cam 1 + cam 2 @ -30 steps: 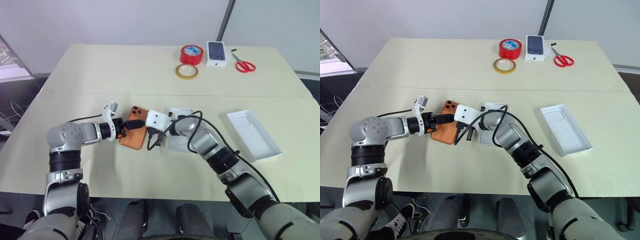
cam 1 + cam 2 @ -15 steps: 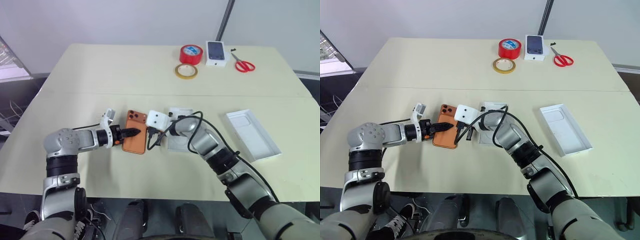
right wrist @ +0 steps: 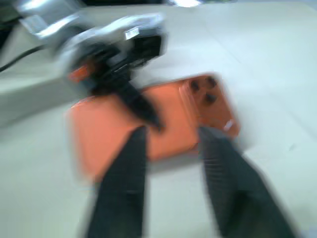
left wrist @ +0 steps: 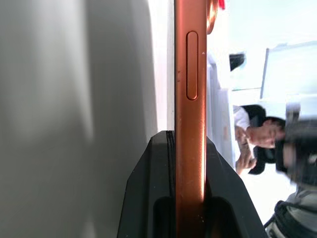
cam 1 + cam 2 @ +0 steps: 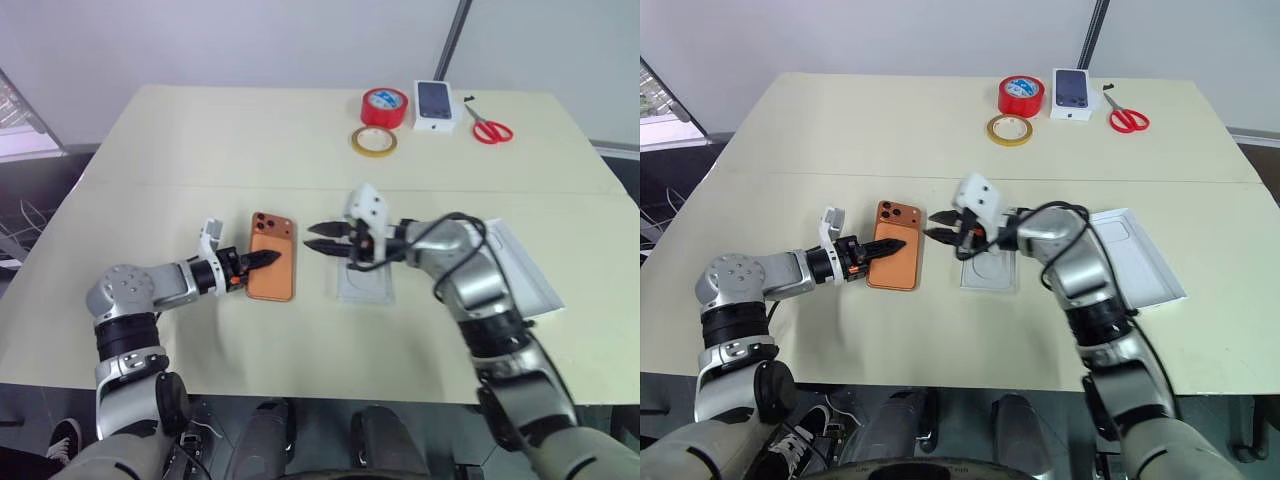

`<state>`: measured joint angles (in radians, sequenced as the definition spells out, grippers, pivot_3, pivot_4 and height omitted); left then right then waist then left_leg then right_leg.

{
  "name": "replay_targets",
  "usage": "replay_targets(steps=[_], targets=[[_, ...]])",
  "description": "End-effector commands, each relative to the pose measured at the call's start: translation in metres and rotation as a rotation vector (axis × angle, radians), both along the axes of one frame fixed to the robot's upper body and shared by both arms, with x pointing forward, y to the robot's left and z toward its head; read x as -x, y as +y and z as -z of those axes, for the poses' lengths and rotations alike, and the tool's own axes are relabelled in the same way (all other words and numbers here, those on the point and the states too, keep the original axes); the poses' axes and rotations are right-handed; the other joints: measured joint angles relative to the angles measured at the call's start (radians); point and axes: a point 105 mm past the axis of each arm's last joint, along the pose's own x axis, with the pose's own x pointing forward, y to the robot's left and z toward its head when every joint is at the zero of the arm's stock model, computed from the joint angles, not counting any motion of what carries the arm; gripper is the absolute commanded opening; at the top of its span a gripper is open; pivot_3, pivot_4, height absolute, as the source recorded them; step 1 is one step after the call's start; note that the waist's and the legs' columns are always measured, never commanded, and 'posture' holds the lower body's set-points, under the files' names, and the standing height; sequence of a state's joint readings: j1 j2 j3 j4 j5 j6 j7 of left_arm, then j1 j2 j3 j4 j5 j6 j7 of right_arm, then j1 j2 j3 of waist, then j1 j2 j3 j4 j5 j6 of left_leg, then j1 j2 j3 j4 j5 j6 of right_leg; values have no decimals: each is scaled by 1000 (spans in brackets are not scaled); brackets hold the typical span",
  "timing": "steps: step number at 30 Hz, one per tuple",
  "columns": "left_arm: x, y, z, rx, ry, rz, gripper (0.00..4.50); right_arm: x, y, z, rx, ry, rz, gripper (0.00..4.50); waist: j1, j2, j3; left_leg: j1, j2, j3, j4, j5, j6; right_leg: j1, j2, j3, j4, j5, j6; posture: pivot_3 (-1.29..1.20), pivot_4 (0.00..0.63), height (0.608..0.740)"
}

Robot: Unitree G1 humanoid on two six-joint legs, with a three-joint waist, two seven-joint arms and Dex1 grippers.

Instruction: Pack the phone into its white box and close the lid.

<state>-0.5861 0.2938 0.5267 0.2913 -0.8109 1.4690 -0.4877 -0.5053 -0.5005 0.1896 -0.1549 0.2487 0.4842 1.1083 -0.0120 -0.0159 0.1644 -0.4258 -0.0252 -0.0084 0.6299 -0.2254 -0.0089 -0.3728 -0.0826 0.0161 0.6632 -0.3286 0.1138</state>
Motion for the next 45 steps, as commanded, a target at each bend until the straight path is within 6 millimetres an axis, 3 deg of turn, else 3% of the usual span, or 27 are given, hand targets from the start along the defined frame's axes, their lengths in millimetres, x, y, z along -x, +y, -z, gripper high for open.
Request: replay_targets(steps=[1,4,8,11,28,30,32,37,40,45], targets=[[1,-3,-18,40,-96,5,0,21,-10,-6,49,-58,-91,2298,-2,0,1,0,0,0,0,0,0,0,0,0,0,0,0,0,150,740],[2,-4,-19,32,-121,-1,0,25,-16,-1,89,-71,-99,2298,-6,-1,2,0,1,0,0,0,0,0,0,1,0,0,0,0,150,740],[0,-9,-20,52,-112,8,0,26,-36,24,182,-105,-63,2298,4,-3,3,0,1,0,0,0,0,0,1,0,-1,0,0,0,150,740],[-1,-11,-23,68,-110,19,0,25,-40,34,222,-127,-59,1447,2,-4,3,-1,0,1,1,0,0,0,-1,1,-2,0,0,0,150,740],[1,-17,-22,56,-117,37,0,18,-46,55,267,-136,-15,1447,1,-4,3,-1,1,0,1,0,0,0,0,0,-1,0,0,0,150,740],[0,-17,-23,48,-124,31,0,17,-46,58,275,-133,-14,908,1,-4,3,-1,1,0,1,0,0,0,0,0,-1,0,0,0,150,740],[-4,-17,-26,51,-136,10,0,17,-45,58,270,-134,-14,71,1,-4,3,-1,1,0,1,0,0,0,0,0,-1,0,0,0,150,740],[-12,-21,-38,53,-164,-8,0,16,-38,47,219,-141,-13,28,2,-5,4,-1,1,0,2,0,0,0,0,0,-1,0,0,0,150,740],[-17,-36,-55,90,-205,7,0,9,-20,36,168,-194,7,28,2,-5,4,-1,1,0,2,0,0,0,1,0,0,0,0,0,150,740],[-26,-56,-66,122,-223,-4,0,0,3,38,172,-231,30,28,0,-5,4,-1,1,0,2,3,-5,0,1,0,0,0,0,0,150,740]])
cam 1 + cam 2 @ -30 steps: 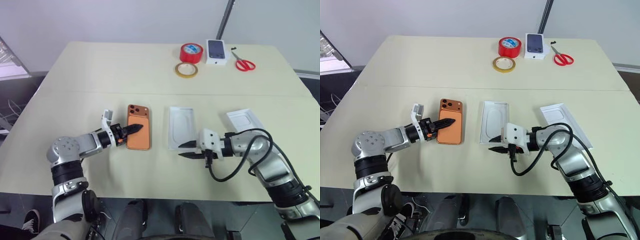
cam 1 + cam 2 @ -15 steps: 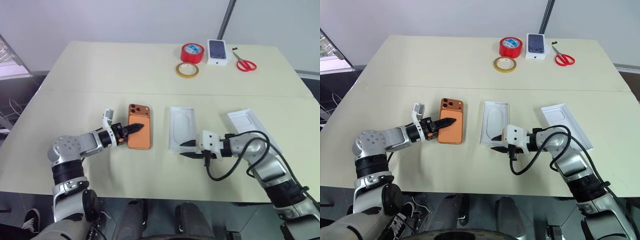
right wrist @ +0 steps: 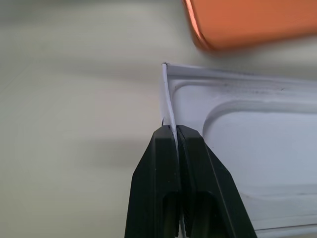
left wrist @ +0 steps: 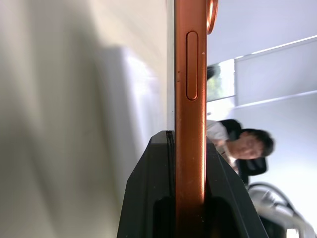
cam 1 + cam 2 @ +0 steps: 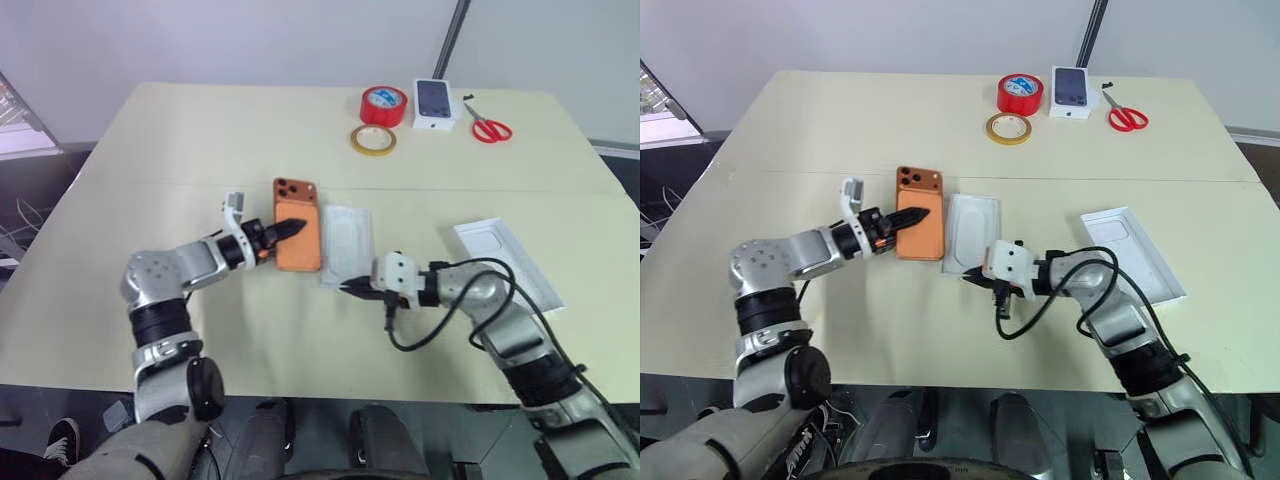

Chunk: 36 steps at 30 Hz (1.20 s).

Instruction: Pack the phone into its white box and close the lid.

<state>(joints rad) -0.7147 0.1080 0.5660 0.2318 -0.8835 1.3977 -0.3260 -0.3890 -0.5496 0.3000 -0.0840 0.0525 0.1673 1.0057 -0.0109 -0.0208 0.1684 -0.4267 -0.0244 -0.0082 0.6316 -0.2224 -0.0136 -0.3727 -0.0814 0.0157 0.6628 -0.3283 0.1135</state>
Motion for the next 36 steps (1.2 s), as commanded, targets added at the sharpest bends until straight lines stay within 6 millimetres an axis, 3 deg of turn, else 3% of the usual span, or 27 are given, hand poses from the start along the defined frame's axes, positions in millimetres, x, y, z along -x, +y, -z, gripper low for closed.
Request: replay_targets(steps=[1,2,5,9,12,16,18,20,21,25,36], targets=[[-5,-10,-19,28,-70,-7,0,-3,17,-7,-11,-42,-5,28,-2,0,0,0,0,0,0,0,0,0,0,0,0,0,0,0,150,740],[-5,-12,-18,25,-68,-6,0,-3,19,-6,-15,-35,-5,28,-1,0,0,0,0,0,0,0,0,0,0,0,0,0,0,0,150,740],[-1,-22,-12,19,-52,27,0,2,24,-12,-54,-1,-25,954,0,0,0,0,0,0,0,1,-1,0,1,0,1,0,0,0,150,740],[6,-28,0,-7,-28,60,0,10,14,-29,-107,33,-39,2933,0,0,0,0,0,0,1,1,-1,0,0,0,1,0,0,0,150,740],[7,-30,6,-26,-24,74,0,9,-6,-42,-115,28,-14,2933,2,0,0,0,0,0,1,1,-1,0,0,0,0,0,0,0,150,740],[5,-39,10,-38,-14,102,0,-13,-53,-33,5,-1,141,2933,6,0,0,0,0,0,1,-1,2,1,0,0,0,0,0,0,150,740],[6,-42,14,-61,-1,121,0,-18,-61,-31,25,-17,165,2933,4,0,1,0,0,0,1,-1,3,1,0,0,0,0,0,0,150,740],[5,-44,17,-71,4,126,0,-19,-61,-32,21,-26,164,2933,-1,0,1,0,0,0,0,-1,2,0,0,0,0,0,0,0,150,740],[4,-44,17,-91,-6,123,1001,-19,-59,-32,11,-23,163,2986,-3,0,1,0,0,0,0,0,0,0,1,0,0,0,0,0,150,740],[1,-41,15,-124,-27,112,2852,-16,-52,-29,-5,-19,153,2986,0,0,1,0,1,0,0,1,-1,0,2,0,1,0,0,0,150,740],[4,-26,0,-204,-95,100,2852,-21,-45,-27,-20,-31,152,2986,0,0,1,0,1,0,1,1,-1,0,1,0,1,0,0,0,150,740]])
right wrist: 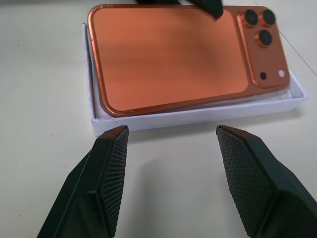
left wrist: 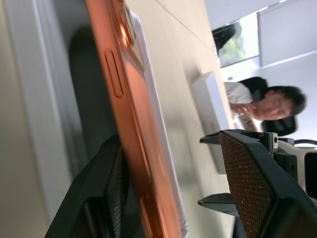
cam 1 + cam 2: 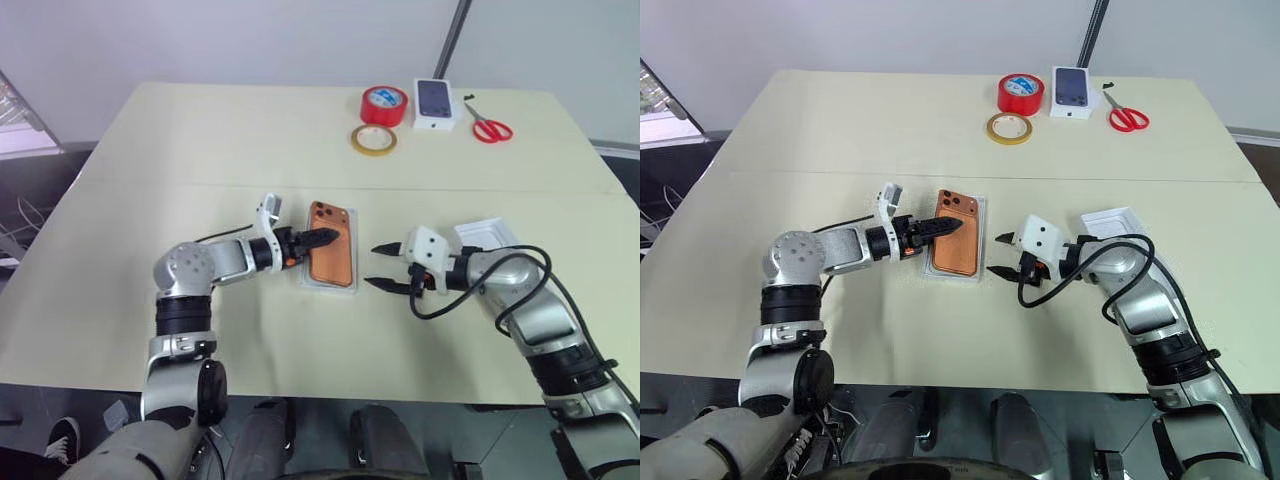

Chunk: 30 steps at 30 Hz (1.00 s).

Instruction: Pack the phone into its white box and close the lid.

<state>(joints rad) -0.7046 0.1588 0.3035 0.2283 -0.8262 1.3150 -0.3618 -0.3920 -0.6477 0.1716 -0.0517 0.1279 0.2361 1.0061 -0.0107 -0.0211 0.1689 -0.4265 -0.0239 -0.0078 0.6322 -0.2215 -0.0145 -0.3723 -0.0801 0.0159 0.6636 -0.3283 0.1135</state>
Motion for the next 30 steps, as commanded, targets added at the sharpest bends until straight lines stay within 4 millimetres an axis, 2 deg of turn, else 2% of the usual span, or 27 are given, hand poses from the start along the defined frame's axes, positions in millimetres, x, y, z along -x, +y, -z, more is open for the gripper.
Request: replay_targets(steps=[1,5,9,13,17,18,20,21,24,25,28,30], targets=[[2,2,-17,2,-64,5,2852,-3,4,-12,-10,-56,-16,2986,0,0,0,0,0,0,0,0,0,0,0,0,0,0,0,0,150,740],[11,8,-13,-61,-78,7,2852,-5,9,-12,-15,-58,-21,2986,0,0,0,0,0,0,0,0,0,0,0,0,0,0,0,0,150,740],[9,19,-14,-102,-104,-27,2852,-7,12,-12,-14,-67,-27,2986,0,0,0,0,0,0,0,0,0,0,0,0,0,0,0,0,150,740],[7,31,-25,-119,-163,-70,2852,-12,6,-13,-2,-81,-3,2986,0,0,0,0,0,0,0,0,0,0,0,0,0,0,0,0,150,740],[-1,47,-22,-182,-202,-147,2852,-18,1,-14,12,-107,23,2986,0,0,0,0,0,0,0,0,0,0,0,0,0,0,0,0,150,740],[-4,52,-20,-192,-196,-177,2629,-21,0,-15,8,-113,35,2986,0,0,0,0,0,0,0,0,0,0,0,0,0,0,0,0,150,740],[-9,61,-12,-275,-218,-213,2042,-28,-3,-18,2,-134,69,2426,0,0,0,0,0,0,0,0,0,0,0,0,0,0,0,0,150,740],[-10,64,-7,-339,-245,-210,1510,-29,-2,-18,6,-143,71,2087,-2,0,0,0,0,0,0,0,0,0,0,0,0,0,0,0,150,740],[-12,68,0,-442,-297,-206,10,-33,-2,-16,27,-168,75,496,-1,0,0,0,0,0,-1,0,0,0,0,1,0,0,0,0,150,740],[-13,66,1,-462,-317,-196,0,-33,0,-15,29,-173,74,32,0,0,0,0,0,0,-1,0,0,-1,0,0,0,0,0,0,150,740],[-16,61,13,-579,-368,-149,0,-35,6,-10,47,-187,71,32,2,0,0,0,0,0,0,0,0,0,-1,0,0,0,0,0,150,740],[-13,48,21,-586,-372,-80,0,-38,7,0,139,-211,64,32,2,0,0,0,0,0,0,0,0,0,-1,0,0,0,0,0,150,740]])
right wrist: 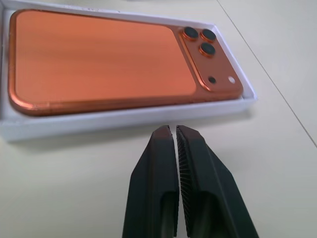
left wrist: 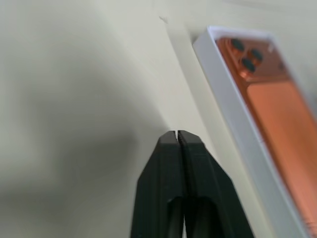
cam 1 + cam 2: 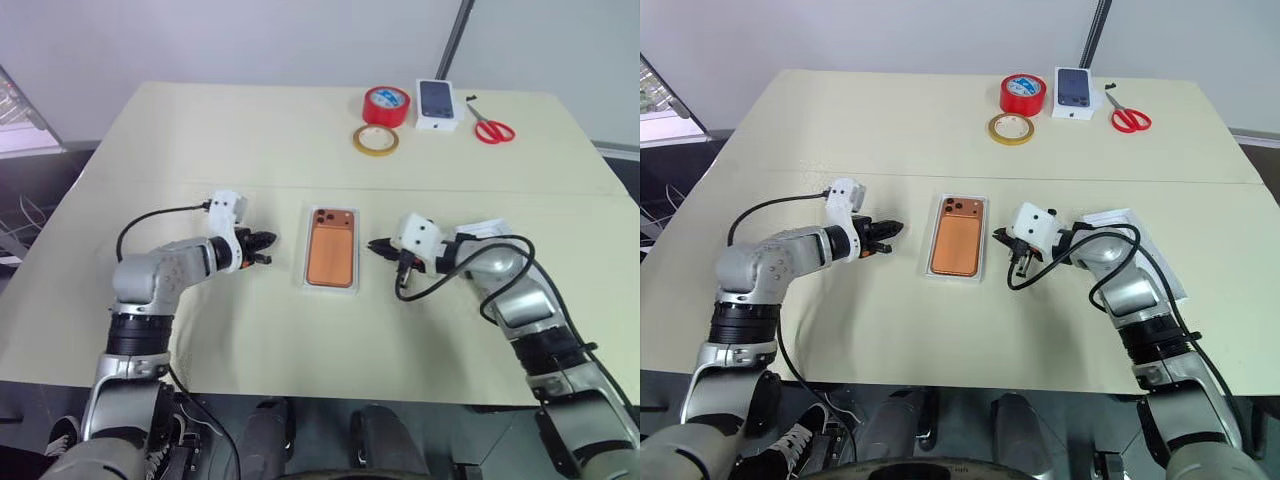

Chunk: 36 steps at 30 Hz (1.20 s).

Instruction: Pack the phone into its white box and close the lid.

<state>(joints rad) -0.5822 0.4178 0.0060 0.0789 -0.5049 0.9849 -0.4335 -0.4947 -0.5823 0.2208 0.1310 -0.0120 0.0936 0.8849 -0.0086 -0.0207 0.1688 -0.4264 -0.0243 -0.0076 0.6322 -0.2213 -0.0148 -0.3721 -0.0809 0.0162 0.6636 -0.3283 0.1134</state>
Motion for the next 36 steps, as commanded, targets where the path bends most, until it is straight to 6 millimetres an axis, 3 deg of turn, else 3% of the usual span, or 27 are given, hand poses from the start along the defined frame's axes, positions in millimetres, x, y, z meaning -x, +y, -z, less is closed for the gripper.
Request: replay_targets(steps=[1,6,10,17,21,30,36], targets=[[5,-24,6,-32,-2,121,0,-7,2,3,139,-88,-14,32,-1,0,0,0,0,0,0,0,0,0,0,0,0,0,0,0,150,740],[15,-60,28,-115,50,282,0,-12,3,6,206,-121,-13,32,3,1,-1,0,0,0,0,0,0,1,0,0,0,0,0,0,150,740],[14,-94,19,-39,37,365,0,-9,1,0,160,-106,-17,32,20,1,-1,1,-1,0,1,0,1,3,0,-1,0,0,0,0,150,740],[23,-157,4,17,-6,546,0,9,-50,7,245,-52,56,32,52,1,-1,-1,-2,-2,11,-5,10,8,0,-4,-1,0,1,0,150,740],[27,-182,-2,43,-20,611,0,23,-73,7,273,-20,94,32,49,1,0,-1,-3,-2,15,-9,16,12,-1,-4,-4,0,1,0,150,740],[29,-199,3,24,-41,669,0,38,-110,4,324,-3,187,32,46,2,0,-1,-1,-1,15,-9,16,11,-1,-3,-4,0,1,0,150,740],[14,-182,4,-10,-64,608,0,37,-114,2,336,-7,201,32,44,2,0,-1,-1,-1,15,-9,16,11,-1,-3,-4,0,1,0,150,740]])
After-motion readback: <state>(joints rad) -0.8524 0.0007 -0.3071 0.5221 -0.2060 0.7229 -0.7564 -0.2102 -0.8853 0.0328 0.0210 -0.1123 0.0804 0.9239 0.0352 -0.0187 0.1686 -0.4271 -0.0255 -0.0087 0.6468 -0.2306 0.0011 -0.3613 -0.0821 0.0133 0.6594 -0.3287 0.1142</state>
